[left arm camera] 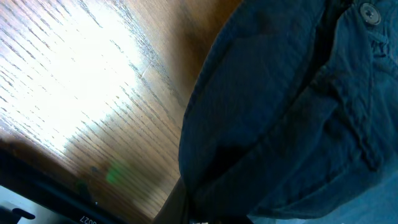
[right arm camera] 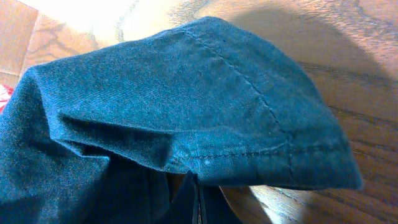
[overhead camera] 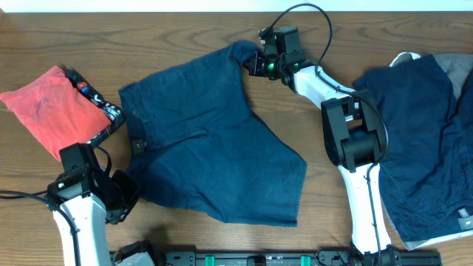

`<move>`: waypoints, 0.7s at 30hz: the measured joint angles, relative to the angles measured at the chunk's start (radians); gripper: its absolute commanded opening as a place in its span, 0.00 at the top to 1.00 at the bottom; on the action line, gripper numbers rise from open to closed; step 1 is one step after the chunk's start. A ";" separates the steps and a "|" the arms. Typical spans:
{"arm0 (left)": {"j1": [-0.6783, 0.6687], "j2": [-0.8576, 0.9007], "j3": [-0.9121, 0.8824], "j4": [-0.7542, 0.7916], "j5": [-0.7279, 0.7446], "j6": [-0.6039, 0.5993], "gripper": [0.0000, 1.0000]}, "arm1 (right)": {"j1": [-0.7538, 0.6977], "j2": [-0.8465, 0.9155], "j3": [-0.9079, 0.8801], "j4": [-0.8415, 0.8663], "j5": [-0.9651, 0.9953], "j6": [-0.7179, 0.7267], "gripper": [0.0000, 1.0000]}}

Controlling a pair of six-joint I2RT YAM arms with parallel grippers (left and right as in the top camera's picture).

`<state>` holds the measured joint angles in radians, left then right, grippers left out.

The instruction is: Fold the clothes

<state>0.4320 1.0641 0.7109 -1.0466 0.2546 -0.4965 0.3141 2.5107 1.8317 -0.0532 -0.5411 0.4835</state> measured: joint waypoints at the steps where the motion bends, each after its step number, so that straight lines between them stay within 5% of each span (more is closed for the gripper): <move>1: 0.000 0.000 0.000 0.000 0.000 0.000 0.92 | -0.002 0.000 0.000 -0.006 -0.002 -0.005 0.99; 13: 0.000 0.000 0.000 0.003 0.000 0.000 0.93 | -0.196 -0.237 -0.003 -0.362 0.001 -0.174 0.97; 16: 0.000 0.000 0.000 0.003 0.000 0.000 0.92 | -0.221 -0.314 0.006 -0.403 0.002 -0.196 0.59; 21: 0.000 0.000 0.000 0.003 0.000 0.000 0.93 | -0.190 -0.309 0.015 -0.423 -0.010 -0.230 0.41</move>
<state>0.4320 1.0641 0.7105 -1.0431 0.2546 -0.4965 0.1238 2.2021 1.8469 -0.4763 -0.5507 0.2531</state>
